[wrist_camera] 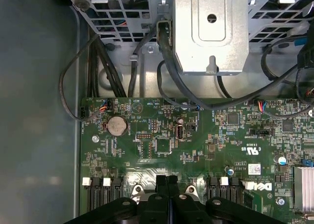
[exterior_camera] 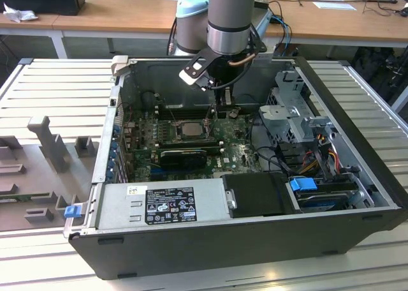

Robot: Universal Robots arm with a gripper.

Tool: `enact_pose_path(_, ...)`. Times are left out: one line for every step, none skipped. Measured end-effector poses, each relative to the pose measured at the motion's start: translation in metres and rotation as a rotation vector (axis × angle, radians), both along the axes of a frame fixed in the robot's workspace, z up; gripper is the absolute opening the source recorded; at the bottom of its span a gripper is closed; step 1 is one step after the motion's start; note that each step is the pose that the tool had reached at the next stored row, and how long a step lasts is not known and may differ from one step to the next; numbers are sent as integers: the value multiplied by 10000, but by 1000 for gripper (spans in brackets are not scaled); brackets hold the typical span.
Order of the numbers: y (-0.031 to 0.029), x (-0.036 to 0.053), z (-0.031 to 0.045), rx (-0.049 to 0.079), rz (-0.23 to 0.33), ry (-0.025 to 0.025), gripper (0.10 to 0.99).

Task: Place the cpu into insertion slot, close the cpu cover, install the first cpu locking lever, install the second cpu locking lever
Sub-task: 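Close the cpu cover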

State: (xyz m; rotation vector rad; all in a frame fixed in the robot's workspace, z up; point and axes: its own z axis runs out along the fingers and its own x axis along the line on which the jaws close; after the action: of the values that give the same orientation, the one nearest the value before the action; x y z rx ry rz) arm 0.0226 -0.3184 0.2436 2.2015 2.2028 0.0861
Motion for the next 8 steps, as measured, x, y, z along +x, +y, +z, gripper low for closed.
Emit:
enact_pose_path(0,-1,0,0,0,0,106)
enact_pose_path(0,-2,0,0,0,0,106)
enact_pose_path(0,-2,0,1,0,0,106)
enact_pose_path(0,-5,0,1,-1,0,106)
enact_pose_path(0,-6,0,0,-1,0,106)
enact_pose_path(0,-7,-1,0,-1,0,106)
enact_pose_path(0,-9,-1,1,0,0,106)
enact_pose_path(0,-10,-1,0,0,0,106)
